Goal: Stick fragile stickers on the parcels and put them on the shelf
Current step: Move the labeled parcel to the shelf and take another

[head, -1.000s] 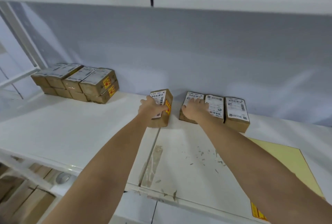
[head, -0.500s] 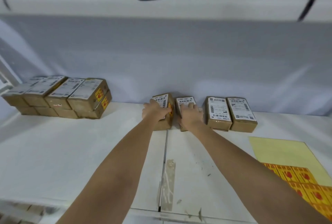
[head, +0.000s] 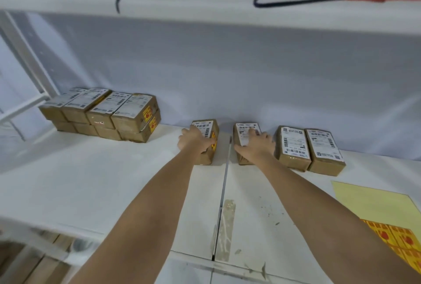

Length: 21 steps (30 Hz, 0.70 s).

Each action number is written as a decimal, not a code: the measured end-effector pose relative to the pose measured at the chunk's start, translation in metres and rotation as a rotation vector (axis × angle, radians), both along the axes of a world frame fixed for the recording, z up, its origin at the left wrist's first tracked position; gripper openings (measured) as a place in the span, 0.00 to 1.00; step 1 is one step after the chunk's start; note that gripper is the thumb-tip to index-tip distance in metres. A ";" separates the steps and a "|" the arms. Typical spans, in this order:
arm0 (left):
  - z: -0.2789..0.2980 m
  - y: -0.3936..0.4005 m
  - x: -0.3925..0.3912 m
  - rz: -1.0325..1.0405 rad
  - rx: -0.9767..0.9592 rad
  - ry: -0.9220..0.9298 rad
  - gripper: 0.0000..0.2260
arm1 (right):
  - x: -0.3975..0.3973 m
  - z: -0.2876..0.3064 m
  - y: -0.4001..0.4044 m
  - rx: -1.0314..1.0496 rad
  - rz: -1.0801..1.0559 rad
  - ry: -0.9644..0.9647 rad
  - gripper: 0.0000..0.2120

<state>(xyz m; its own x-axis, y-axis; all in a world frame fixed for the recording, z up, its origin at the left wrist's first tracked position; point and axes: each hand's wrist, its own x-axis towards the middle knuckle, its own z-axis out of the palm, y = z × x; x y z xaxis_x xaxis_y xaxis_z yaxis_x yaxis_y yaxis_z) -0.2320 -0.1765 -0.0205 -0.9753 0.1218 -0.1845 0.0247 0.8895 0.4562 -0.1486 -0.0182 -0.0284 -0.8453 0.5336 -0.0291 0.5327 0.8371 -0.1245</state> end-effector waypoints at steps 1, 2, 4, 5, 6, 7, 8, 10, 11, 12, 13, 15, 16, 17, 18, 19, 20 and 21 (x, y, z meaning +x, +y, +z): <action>0.000 -0.007 0.001 0.011 -0.043 0.015 0.37 | 0.001 0.002 -0.003 0.003 0.027 0.016 0.37; -0.001 -0.014 0.002 0.023 -0.084 0.028 0.37 | 0.002 0.002 -0.007 -0.004 0.046 0.034 0.36; -0.005 -0.029 0.005 0.062 -0.139 0.044 0.38 | 0.002 0.001 -0.015 -0.026 0.071 0.068 0.35; -0.007 -0.036 0.006 0.082 -0.162 0.050 0.37 | 0.003 0.000 -0.020 -0.028 0.089 0.080 0.35; -0.008 -0.043 0.008 0.098 -0.189 0.057 0.37 | 0.003 -0.002 -0.024 -0.026 0.107 0.087 0.35; -0.010 -0.050 0.009 0.112 -0.212 0.067 0.37 | 0.003 -0.003 -0.029 -0.027 0.119 0.093 0.35; -0.012 -0.055 0.011 0.122 -0.228 0.077 0.37 | 0.003 -0.004 -0.033 -0.033 0.125 0.098 0.35; -0.015 -0.064 0.014 0.131 -0.234 0.096 0.37 | 0.003 -0.003 -0.040 -0.055 0.136 0.108 0.35; -0.017 -0.066 0.015 0.126 -0.237 0.109 0.37 | 0.002 -0.002 -0.043 -0.067 0.144 0.113 0.35; -0.018 -0.069 0.016 0.120 -0.243 0.127 0.37 | 0.001 -0.001 -0.045 -0.082 0.153 0.119 0.35; -0.018 -0.071 0.017 0.116 -0.251 0.154 0.37 | 0.001 -0.001 -0.047 -0.100 0.161 0.125 0.35; -0.020 -0.077 0.021 0.067 -0.285 0.263 0.38 | 0.000 -0.001 -0.050 -0.133 0.168 0.136 0.35; -0.022 -0.081 0.024 -0.004 -0.312 0.341 0.37 | 0.000 -0.001 -0.051 -0.142 0.169 0.142 0.34; -0.025 -0.085 0.027 -0.099 -0.340 0.403 0.36 | 0.000 -0.001 -0.052 -0.150 0.168 0.148 0.34; -0.029 -0.090 0.032 -0.190 -0.360 0.438 0.35 | 0.000 -0.002 -0.054 -0.161 0.165 0.154 0.34; -0.033 -0.095 0.037 -0.244 -0.368 0.445 0.33 | 0.001 -0.002 -0.056 -0.177 0.160 0.157 0.34; -0.039 -0.099 0.042 -0.254 -0.371 0.430 0.31 | 0.001 -0.003 -0.059 -0.189 0.157 0.158 0.34; -0.044 -0.103 0.047 -0.236 -0.371 0.406 0.30 | 0.001 -0.005 -0.063 -0.195 0.158 0.154 0.35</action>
<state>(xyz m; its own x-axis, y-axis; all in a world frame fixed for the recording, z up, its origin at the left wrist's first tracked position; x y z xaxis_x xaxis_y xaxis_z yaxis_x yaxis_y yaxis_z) -0.1852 -0.2796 -0.0643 -0.9311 0.3424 0.1253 0.3484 0.9369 0.0289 -0.1477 -0.0808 -0.0329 -0.9200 0.3917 0.0171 0.3596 0.8605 -0.3607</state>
